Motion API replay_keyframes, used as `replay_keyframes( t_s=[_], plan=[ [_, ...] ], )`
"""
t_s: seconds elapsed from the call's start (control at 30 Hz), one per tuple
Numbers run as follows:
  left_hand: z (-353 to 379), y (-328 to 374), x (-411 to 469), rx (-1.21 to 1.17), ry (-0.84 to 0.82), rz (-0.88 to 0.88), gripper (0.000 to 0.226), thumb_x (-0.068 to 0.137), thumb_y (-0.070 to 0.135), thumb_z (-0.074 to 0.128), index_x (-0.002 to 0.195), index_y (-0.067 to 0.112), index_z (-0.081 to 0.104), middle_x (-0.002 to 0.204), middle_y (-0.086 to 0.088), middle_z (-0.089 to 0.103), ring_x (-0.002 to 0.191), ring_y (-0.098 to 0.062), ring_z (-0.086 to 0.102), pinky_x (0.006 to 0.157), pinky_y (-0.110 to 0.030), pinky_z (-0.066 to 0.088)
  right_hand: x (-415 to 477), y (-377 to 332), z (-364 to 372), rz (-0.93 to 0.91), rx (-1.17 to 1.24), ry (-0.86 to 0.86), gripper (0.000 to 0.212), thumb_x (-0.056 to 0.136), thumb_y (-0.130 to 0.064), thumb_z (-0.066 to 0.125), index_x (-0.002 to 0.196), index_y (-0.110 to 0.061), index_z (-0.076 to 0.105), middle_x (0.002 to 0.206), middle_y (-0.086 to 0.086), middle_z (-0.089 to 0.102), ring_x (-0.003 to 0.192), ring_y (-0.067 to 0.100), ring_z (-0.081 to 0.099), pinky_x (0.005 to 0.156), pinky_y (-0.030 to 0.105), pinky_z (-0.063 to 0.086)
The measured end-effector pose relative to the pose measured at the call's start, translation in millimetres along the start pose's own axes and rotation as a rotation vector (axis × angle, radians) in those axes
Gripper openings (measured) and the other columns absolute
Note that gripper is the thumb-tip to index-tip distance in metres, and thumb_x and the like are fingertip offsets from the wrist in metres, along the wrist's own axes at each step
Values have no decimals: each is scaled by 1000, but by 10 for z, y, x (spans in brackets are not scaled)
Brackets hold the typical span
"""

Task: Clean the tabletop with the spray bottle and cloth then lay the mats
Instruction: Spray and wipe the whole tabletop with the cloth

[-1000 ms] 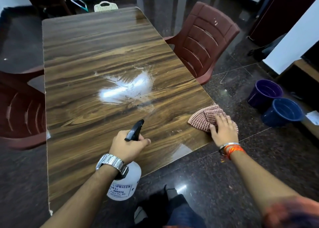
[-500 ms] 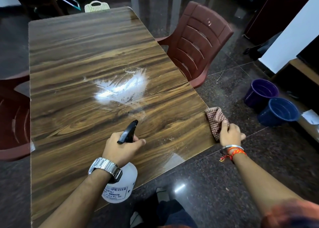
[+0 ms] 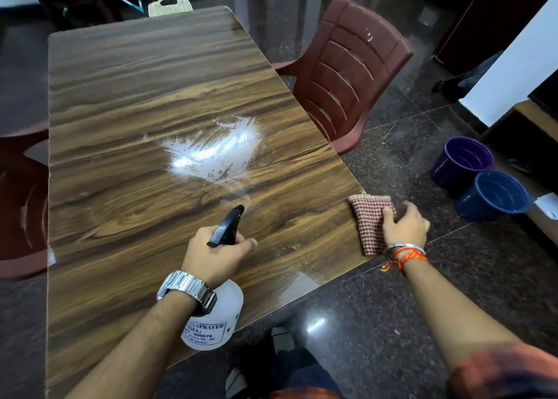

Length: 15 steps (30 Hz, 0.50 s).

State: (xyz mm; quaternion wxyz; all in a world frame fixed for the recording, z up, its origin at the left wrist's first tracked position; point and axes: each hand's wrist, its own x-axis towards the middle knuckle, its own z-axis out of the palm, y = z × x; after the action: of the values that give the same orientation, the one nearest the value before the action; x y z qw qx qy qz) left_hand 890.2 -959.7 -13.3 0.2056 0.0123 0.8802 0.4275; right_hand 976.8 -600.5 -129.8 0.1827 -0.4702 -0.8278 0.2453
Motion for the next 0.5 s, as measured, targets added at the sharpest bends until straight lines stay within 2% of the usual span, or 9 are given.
replay_keyframes(
  t_s=[0.03,0.07,0.1,0.13,0.2,0.3,0.43,0.5],
  plan=[
    [2,-3,-2,0,4,-3,27,75,33,80,59,17,65,50,8,62,55,-17,60,58,-28,48,9,28,-7,-115,-104,16,55,90,-43,48,127,-3,52,126,20,58,115,40,47,98,44,39],
    [7,-6,-3,-1,6,-4,26,75,32,80,59,18,65,50,7,62,55,-17,60,59,-28,48,-7,63,6,-307,-180,-3,56,91,-41,46,132,-3,48,131,18,55,118,39,45,101,45,38],
    [11,-7,0,-3,9,-4,26,75,32,80,59,18,65,51,7,63,55,-17,60,59,-29,49,-35,94,43,-492,-234,-71,56,91,-42,43,134,-6,47,134,16,53,121,36,44,103,45,38],
    [16,-11,8,-3,12,-5,26,75,32,80,59,18,66,52,6,63,56,-18,60,59,-29,48,-66,103,89,-583,-275,-171,58,91,-46,37,138,-11,45,139,12,50,126,34,42,106,45,37],
    [21,-6,21,-7,5,-10,25,75,32,79,60,17,66,54,6,64,56,-18,60,59,-29,48,-140,122,216,-532,-390,-341,66,90,-56,21,147,-25,33,153,1,34,140,29,28,114,46,26],
    [27,-16,42,-25,0,-22,24,74,33,79,60,19,66,52,6,63,55,-18,60,59,-30,49,-199,113,388,-500,-526,-410,68,88,-59,9,151,-35,13,160,-9,12,147,24,9,118,44,9],
    [41,-21,36,-41,-2,-39,27,76,32,78,57,18,64,49,8,60,53,-17,57,57,-28,47,-87,-303,529,-433,-483,-445,59,95,-48,18,152,-33,11,160,-10,11,147,25,9,119,46,8],
    [41,-32,57,-51,4,-59,29,76,32,78,56,19,62,49,8,59,53,-16,56,57,-27,45,-336,-595,625,-527,-470,-480,59,94,-47,22,151,-35,11,159,-10,15,147,25,13,118,46,9]
  ],
)
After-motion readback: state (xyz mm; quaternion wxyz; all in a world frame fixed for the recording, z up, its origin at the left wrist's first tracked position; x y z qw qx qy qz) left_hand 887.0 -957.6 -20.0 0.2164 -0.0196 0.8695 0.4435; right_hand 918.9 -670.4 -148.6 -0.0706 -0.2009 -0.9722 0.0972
